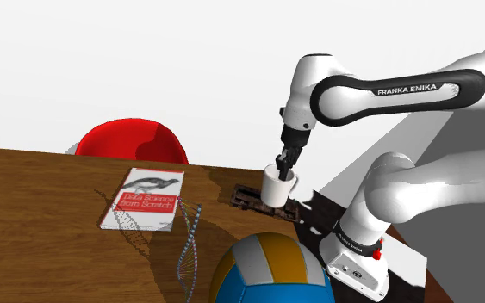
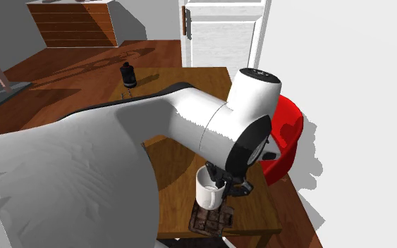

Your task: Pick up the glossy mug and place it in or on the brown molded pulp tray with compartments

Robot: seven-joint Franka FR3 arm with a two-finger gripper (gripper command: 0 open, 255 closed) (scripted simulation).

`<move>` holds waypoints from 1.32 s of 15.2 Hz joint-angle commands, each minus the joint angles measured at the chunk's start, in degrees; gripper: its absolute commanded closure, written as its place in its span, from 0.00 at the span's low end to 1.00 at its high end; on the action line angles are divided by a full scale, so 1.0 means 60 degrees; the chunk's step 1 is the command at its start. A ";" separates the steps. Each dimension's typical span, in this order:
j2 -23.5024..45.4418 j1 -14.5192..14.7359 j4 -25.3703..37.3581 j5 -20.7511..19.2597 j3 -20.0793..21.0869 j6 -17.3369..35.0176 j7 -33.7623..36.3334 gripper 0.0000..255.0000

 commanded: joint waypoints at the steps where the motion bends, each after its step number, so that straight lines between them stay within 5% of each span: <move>1: -0.0017 0.0010 -0.0068 0.0014 0.0008 0.0059 -0.0004 1.00; 6: -0.0017 0.0010 -0.0068 0.0014 0.0008 0.0060 -0.0004 1.00; 7: -0.0017 0.0010 -0.0068 0.0014 0.0008 0.0060 -0.0004 0.00; 12: -0.0017 0.0010 -0.0068 0.0014 0.0008 0.0060 -0.0004 0.00; 16: -0.0186 -0.0147 0.1057 -0.0276 -0.0243 -0.1236 0.0024 0.00; 20: -0.0186 -0.0146 0.1057 -0.0277 -0.0244 -0.1236 0.0026 0.00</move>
